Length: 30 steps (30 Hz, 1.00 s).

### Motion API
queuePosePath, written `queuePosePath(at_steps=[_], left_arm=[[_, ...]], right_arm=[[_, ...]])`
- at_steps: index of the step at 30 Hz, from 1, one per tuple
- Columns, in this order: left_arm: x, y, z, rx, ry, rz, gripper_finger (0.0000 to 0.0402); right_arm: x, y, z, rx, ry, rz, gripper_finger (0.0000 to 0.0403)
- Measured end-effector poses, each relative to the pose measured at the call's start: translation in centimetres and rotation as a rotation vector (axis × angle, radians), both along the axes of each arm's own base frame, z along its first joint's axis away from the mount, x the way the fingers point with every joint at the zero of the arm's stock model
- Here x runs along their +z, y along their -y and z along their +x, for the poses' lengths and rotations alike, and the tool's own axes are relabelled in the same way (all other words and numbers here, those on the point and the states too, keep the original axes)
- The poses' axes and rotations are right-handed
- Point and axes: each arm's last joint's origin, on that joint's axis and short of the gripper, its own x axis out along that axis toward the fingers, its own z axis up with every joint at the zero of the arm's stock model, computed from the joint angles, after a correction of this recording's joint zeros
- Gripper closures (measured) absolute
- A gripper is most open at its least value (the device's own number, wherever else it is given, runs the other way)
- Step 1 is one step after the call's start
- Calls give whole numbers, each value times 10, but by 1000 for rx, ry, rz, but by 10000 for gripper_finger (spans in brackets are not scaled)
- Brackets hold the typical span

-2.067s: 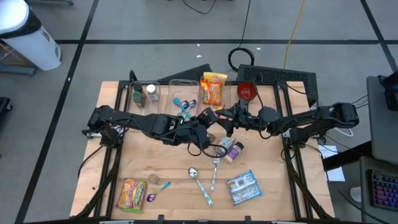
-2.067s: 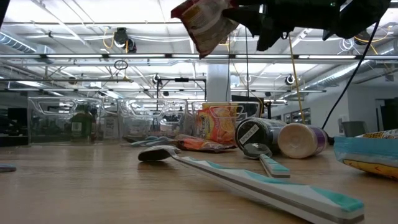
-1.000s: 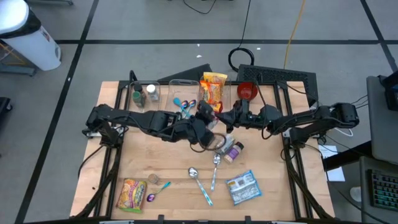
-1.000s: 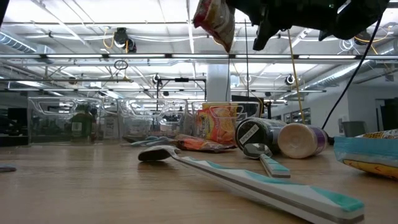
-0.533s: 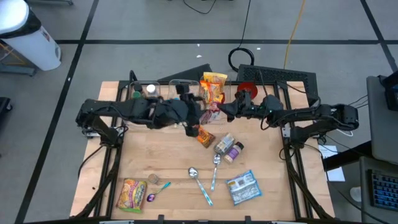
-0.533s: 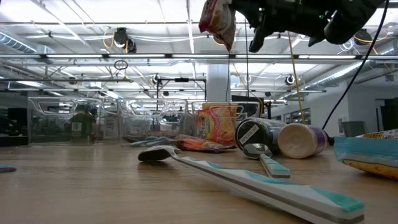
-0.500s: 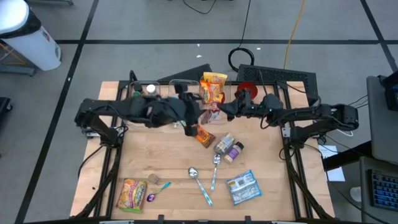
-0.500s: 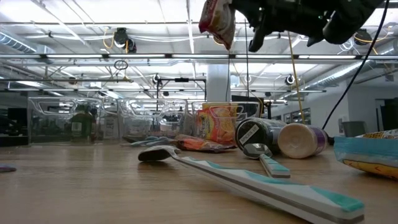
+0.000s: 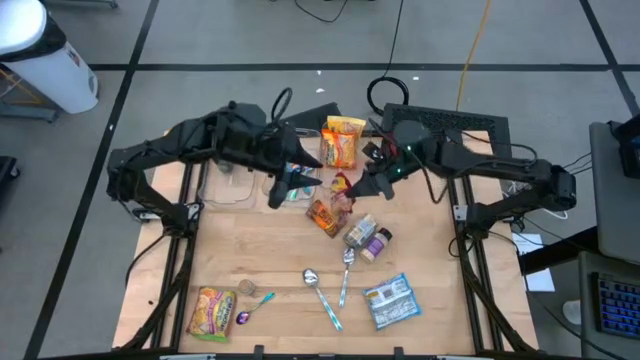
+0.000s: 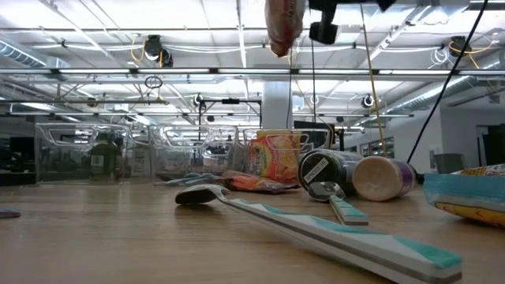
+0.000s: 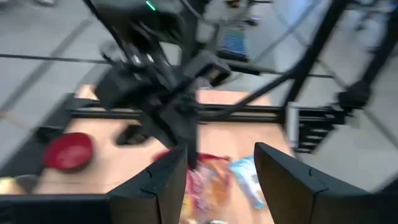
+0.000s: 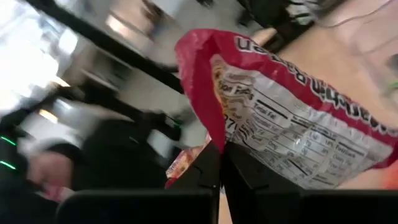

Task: Pick & Place Food Item
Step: Put the red noodle pack into the right transparent bin

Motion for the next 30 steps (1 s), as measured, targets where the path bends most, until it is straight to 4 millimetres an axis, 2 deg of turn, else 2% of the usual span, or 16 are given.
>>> queuePosePath(at_steps=[6, 11, 15, 20, 30], left_arm=[[-15, -16, 17, -90, -40, -55, 207], [-28, -35, 41, -141, -14, -50, 214], [-38, -48, 57, -145, 12, -29, 221], [-45, -59, 66, -159, 28, -30, 226], [-66, -60, 82, -223, -27, -58, 227]], right_arm=[[34, 0, -14, -51, -99, -324, 403], [47, -6, -21, -85, -153, -508, 403], [43, -13, -19, -70, -181, -559, 403], [42, -22, -14, -35, -162, -573, 403], [44, -23, -11, -53, -138, -596, 403]])
